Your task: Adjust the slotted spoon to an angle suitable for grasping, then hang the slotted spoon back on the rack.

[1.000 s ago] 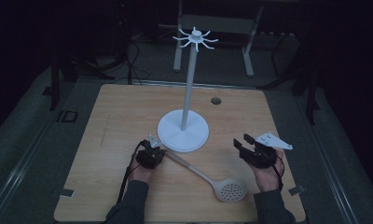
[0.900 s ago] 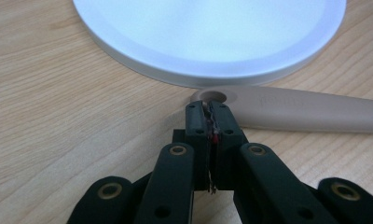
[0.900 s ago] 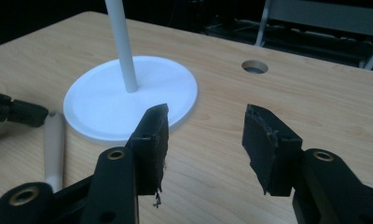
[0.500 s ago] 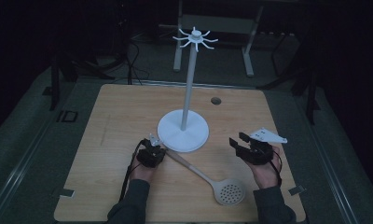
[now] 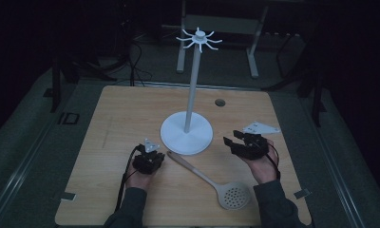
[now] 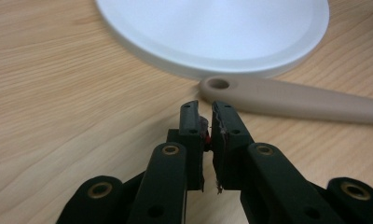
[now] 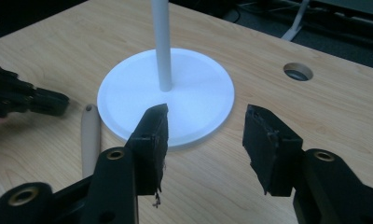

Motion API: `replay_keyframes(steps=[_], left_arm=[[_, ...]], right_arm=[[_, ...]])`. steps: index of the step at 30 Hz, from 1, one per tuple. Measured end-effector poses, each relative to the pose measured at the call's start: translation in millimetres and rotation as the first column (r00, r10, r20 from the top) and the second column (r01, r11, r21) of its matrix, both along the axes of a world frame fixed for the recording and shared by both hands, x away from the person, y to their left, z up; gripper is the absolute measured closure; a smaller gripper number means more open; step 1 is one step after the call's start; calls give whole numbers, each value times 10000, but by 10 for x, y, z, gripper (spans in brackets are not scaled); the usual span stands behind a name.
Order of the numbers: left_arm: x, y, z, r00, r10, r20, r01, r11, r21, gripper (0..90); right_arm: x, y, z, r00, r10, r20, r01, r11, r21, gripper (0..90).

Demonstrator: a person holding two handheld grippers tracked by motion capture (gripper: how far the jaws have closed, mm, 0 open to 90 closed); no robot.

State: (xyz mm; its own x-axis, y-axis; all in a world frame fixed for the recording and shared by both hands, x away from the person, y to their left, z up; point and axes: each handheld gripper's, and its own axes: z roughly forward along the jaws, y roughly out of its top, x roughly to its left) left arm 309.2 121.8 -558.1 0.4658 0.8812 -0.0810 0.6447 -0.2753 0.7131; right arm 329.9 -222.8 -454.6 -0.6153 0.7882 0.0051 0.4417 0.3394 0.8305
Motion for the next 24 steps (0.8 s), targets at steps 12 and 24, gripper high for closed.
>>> replay_keyframes(steps=[12,24], left_arm=[[-350,451,75,9974,556,460,-548,9983,-177,802],[-523,713,132,9897,1131,883,-1110,9934,-286,780]], right_arm=[[97,216,-39,9984,511,-259,-528,9961,-707,519],[192,416,-10,9928,943,-733,-1021,9885,-1113,518]])
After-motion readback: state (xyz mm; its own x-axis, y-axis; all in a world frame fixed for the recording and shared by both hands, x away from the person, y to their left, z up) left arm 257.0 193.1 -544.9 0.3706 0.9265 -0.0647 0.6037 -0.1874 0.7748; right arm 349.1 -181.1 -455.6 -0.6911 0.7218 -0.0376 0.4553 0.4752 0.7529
